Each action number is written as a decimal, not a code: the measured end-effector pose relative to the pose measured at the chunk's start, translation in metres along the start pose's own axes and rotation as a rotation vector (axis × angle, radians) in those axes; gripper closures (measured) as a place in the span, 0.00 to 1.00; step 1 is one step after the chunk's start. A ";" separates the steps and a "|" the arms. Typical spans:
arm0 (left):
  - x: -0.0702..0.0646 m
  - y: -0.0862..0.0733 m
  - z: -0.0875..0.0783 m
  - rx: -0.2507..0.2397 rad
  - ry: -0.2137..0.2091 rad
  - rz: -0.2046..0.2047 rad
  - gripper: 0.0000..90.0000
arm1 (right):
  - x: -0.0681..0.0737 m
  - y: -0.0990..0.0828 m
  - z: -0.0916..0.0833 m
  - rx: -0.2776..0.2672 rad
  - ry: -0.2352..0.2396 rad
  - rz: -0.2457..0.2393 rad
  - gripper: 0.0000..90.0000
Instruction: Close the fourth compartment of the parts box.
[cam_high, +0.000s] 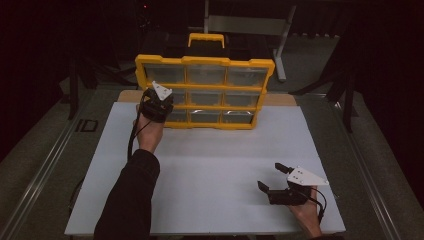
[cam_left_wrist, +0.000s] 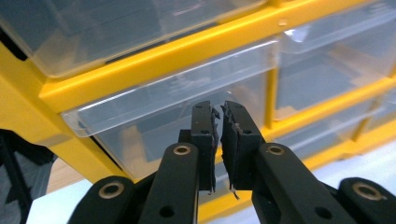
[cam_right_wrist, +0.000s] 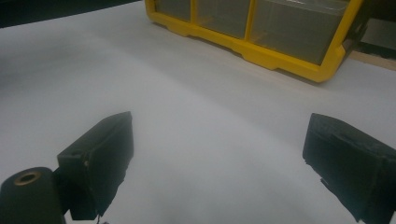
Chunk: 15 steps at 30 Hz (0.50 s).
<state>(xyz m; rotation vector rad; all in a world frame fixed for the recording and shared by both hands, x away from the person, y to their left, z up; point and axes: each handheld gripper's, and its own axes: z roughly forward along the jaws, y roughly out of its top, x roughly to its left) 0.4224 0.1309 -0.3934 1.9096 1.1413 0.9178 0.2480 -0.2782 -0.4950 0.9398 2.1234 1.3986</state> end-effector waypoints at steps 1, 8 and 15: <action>0.000 0.000 -0.002 -0.003 -0.007 0.003 0.92 | 0.000 0.000 0.000 0.001 0.000 0.000 0.10; -0.002 -0.008 -0.026 -0.035 -0.078 0.033 0.85 | 0.001 0.000 0.000 0.001 -0.001 -0.001 0.10; -0.002 -0.016 -0.049 -0.059 -0.136 0.056 0.75 | 0.001 0.001 0.001 0.001 -0.001 -0.002 0.10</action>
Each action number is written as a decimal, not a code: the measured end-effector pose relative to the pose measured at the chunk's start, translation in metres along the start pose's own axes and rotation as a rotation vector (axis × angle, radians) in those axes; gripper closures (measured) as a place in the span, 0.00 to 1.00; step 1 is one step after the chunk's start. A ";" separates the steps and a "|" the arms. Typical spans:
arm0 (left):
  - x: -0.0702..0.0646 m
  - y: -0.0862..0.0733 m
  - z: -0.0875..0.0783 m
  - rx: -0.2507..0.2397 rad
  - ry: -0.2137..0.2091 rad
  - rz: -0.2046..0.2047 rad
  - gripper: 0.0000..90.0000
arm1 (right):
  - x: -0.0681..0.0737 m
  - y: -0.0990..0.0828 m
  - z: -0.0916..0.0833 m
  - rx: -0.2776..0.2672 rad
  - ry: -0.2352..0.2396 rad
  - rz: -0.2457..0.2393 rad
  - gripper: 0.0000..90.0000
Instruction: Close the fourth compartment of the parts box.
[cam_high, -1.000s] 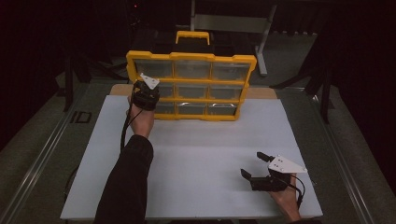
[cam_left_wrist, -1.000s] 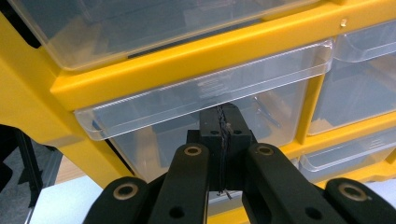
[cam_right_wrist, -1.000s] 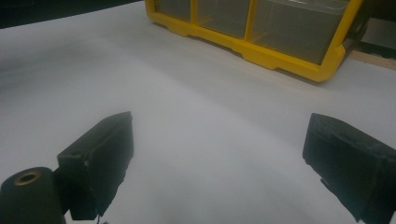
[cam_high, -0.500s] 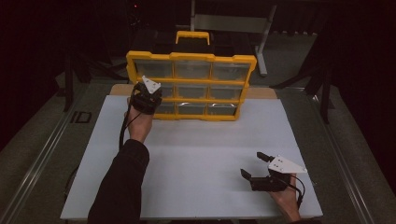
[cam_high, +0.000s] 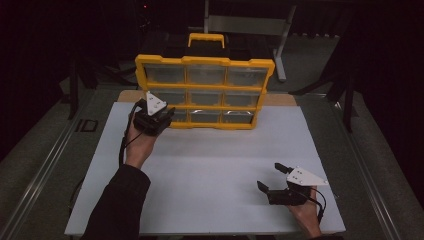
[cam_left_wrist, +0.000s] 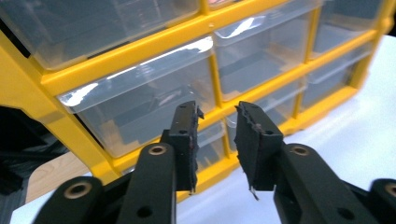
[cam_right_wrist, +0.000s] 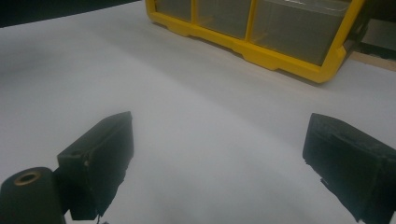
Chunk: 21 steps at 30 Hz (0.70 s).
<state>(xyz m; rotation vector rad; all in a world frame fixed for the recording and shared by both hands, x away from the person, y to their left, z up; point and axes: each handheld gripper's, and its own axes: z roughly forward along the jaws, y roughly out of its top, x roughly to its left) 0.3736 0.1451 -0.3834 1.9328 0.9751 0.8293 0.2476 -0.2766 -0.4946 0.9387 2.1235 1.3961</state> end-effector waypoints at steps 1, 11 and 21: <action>0.000 0.000 0.000 0.000 0.000 0.000 0.73 | 0.000 0.000 0.000 0.000 0.000 0.000 0.10; -0.012 -0.020 -0.040 -0.037 -0.071 0.020 0.50 | 0.000 0.000 0.000 -0.001 -0.001 0.003 0.10; -0.021 -0.048 -0.059 -0.028 -0.074 -0.002 0.24 | 0.000 0.000 0.000 -0.003 -0.002 0.006 0.10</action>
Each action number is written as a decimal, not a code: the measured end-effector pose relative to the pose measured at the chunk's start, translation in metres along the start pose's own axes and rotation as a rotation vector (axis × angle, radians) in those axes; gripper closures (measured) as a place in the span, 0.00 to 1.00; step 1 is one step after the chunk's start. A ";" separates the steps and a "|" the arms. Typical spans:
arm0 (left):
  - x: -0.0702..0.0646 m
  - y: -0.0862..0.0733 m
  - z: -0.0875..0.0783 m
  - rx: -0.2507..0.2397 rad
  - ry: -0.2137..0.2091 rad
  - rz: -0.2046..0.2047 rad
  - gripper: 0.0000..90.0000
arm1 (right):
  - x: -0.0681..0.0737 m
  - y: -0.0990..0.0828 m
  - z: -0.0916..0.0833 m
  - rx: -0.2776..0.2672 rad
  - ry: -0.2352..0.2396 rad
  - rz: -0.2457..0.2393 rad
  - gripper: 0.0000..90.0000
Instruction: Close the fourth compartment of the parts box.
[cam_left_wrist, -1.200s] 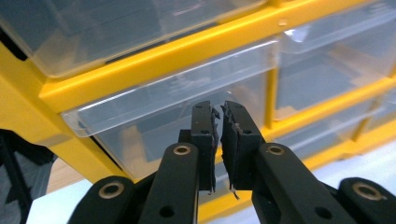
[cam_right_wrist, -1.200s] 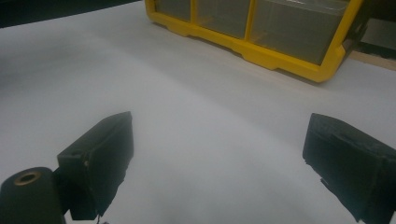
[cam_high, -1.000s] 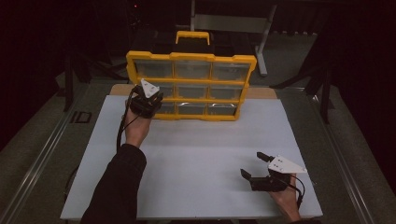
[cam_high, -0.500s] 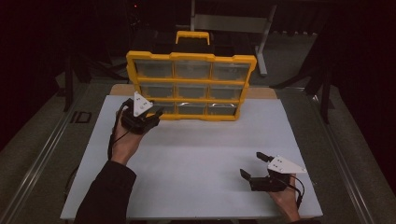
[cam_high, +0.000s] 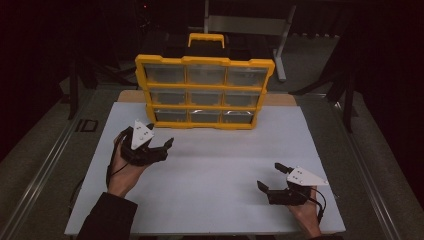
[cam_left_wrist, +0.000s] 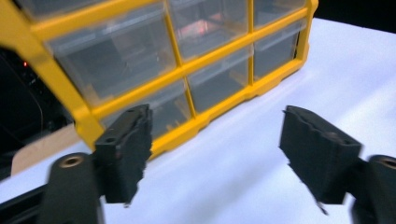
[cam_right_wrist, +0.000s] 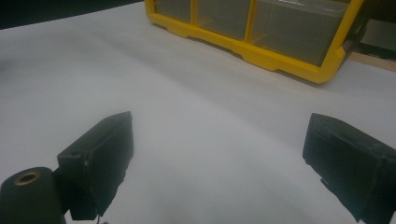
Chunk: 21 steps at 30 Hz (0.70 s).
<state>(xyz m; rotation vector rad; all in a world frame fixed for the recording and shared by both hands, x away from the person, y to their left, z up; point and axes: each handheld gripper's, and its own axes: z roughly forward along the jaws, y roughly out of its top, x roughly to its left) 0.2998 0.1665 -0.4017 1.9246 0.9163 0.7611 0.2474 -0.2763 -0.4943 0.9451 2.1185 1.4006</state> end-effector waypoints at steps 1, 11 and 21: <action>0.000 -0.007 -0.002 0.005 -0.002 -0.021 0.23 | 0.000 0.000 0.000 0.000 0.000 0.000 0.10; 0.001 -0.040 -0.011 -0.006 -0.065 -0.092 0.07 | 0.000 0.000 0.000 -0.002 -0.001 -0.001 0.10; 0.003 -0.086 -0.023 -0.032 -0.058 -0.127 0.00 | 0.000 0.000 0.000 -0.002 -0.004 0.003 0.10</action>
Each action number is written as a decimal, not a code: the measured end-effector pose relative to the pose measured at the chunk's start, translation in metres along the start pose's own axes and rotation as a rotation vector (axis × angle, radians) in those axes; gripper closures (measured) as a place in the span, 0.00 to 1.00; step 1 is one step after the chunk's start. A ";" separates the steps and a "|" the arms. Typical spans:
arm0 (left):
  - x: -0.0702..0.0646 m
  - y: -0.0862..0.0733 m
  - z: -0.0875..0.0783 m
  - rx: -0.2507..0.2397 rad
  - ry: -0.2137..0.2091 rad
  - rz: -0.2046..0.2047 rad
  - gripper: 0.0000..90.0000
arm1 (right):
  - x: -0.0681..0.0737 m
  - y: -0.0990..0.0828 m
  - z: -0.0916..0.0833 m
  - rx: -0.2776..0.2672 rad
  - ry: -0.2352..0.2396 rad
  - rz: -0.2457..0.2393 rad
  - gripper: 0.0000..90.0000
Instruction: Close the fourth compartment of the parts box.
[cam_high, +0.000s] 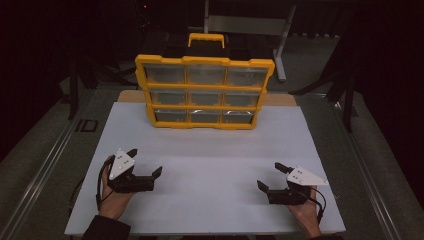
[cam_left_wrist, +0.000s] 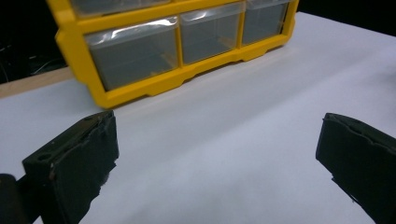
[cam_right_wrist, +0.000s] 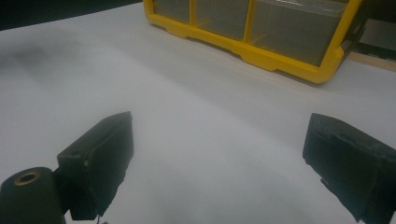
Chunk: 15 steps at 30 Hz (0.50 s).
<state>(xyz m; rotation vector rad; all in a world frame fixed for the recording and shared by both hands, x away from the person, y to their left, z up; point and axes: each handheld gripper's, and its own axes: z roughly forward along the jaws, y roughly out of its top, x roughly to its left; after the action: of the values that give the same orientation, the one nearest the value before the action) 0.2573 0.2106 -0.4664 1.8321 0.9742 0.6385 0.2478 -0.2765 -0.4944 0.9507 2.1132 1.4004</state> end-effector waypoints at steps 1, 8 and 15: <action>0.000 0.000 0.000 0.000 0.000 0.000 0.00 | 0.000 0.000 0.000 0.000 0.000 0.000 0.10; 0.003 -0.024 -0.010 -0.001 0.052 -0.024 0.00 | 0.000 0.000 0.000 0.001 0.003 0.002 0.10; 0.000 -0.031 -0.020 -0.020 0.066 -0.022 0.00 | -0.001 0.000 -0.001 -0.009 0.007 0.009 0.10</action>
<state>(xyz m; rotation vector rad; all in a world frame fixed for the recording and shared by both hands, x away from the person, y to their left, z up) 0.2309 0.2279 -0.4862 1.7903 1.0260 0.6969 0.2473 -0.2777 -0.4934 0.9538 2.1086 1.4189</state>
